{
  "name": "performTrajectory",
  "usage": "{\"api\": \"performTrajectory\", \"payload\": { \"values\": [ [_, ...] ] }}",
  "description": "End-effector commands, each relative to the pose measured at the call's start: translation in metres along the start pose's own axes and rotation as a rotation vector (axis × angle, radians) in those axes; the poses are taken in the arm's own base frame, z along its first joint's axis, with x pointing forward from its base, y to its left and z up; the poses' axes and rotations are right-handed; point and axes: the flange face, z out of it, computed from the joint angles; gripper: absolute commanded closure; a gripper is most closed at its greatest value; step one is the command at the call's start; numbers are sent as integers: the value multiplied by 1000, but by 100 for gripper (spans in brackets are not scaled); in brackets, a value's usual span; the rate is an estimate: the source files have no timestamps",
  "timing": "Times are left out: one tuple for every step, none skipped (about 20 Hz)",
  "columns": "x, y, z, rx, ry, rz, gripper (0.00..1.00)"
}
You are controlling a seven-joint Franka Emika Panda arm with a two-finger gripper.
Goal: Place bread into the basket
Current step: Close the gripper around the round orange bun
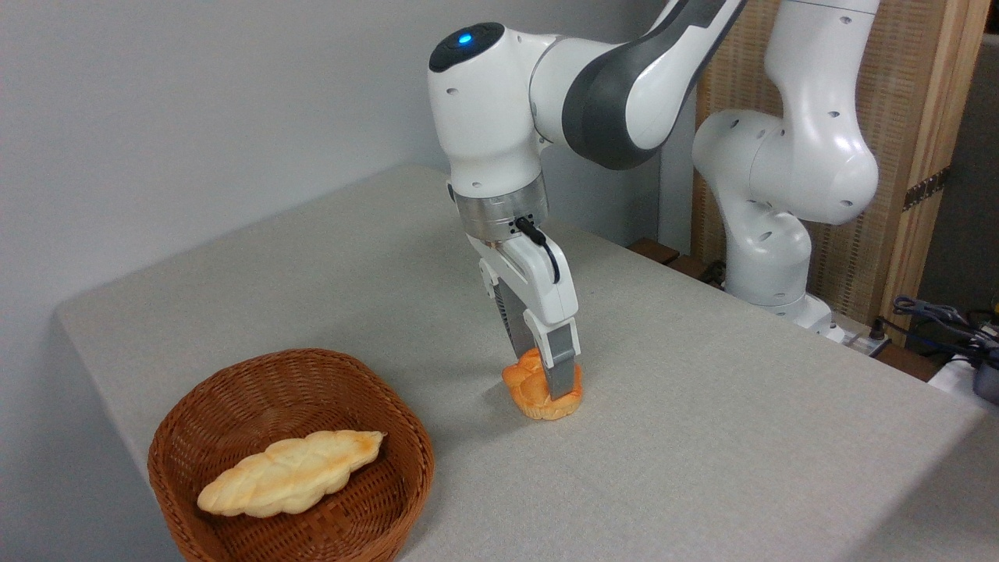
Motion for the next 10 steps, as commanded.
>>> {"api": "performTrajectory", "payload": {
  "values": [
    [-3, -2, 4, 29, -24, 47, 0],
    [-3, -2, 4, 29, -24, 50, 1],
    [-3, -2, 6, 25, -27, 50, 9],
    [-3, -2, 7, 24, -27, 50, 25],
    [-3, -2, 7, 23, -28, 50, 36],
    [-3, -3, 9, 20, -30, 50, 45],
    [-3, -3, 9, 20, -30, 50, 55],
    [-2, -3, 9, 19, -31, 50, 63],
    [-2, -3, 9, 19, -31, 50, 66],
    [-2, -3, 9, 19, -31, 50, 66]
  ]
}}
